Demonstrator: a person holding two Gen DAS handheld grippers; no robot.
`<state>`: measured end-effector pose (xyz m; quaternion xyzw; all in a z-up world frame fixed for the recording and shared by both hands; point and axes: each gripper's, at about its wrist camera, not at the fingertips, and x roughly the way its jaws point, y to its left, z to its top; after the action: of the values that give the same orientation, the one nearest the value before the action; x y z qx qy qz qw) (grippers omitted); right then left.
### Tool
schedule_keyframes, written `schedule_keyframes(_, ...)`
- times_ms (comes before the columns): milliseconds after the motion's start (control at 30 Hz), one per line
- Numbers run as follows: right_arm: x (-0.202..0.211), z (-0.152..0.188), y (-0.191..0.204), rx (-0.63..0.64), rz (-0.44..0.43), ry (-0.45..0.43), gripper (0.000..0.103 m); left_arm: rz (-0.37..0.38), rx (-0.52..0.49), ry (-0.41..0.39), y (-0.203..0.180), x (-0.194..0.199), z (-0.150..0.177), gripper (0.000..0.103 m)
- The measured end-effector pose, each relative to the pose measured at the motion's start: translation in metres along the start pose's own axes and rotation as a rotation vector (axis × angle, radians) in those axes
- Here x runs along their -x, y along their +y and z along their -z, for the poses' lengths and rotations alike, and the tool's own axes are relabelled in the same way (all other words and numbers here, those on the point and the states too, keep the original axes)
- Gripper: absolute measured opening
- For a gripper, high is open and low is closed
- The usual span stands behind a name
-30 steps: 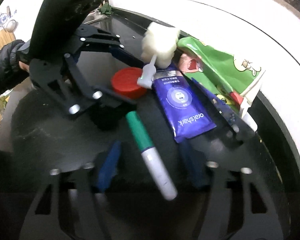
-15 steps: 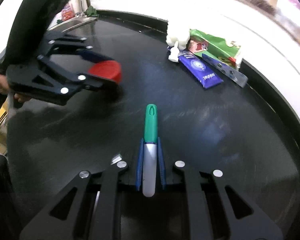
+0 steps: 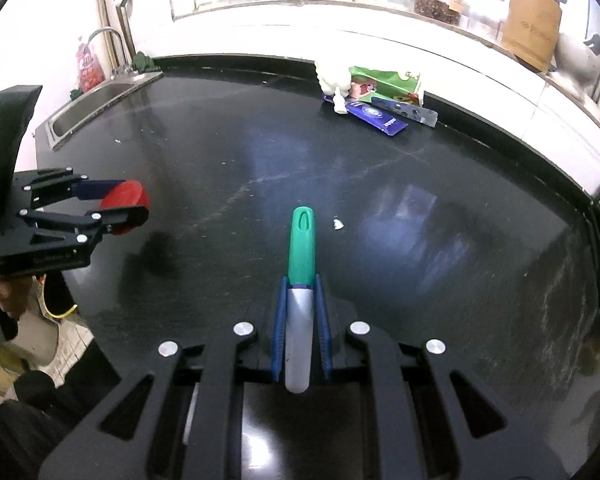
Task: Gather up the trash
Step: 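Carry the red lid and marker to the black bin and release both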
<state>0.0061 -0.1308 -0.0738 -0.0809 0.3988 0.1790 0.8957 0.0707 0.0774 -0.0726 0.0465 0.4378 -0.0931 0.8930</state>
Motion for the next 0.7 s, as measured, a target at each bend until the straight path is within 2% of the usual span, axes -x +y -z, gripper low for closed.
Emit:
schedule_keyframes(200, -0.003, -0.008, 0.020, 0.019, -0.009, -0.006, 0.015, -0.034, -0.001, -0.024, 0.006, 0.014, 0.006, 0.049)
schedule_keyframes(367, -0.012, -0.028, 0.052, 0.056, -0.051, -0.019, 0.015, -0.089, 0.043, -0.038, 0.033, 0.029, 0.016, 0.049)
schedule_keyframes(500, -0.024, -0.048, 0.103, 0.120, -0.123, -0.029, 0.015, -0.146, 0.104, -0.045, 0.065, 0.047, 0.032, 0.049)
schedule_keyframes(700, -0.045, -0.072, 0.211, 0.257, -0.264, -0.030, 0.015, -0.277, 0.227, -0.035, 0.132, 0.082, 0.080, 0.049)
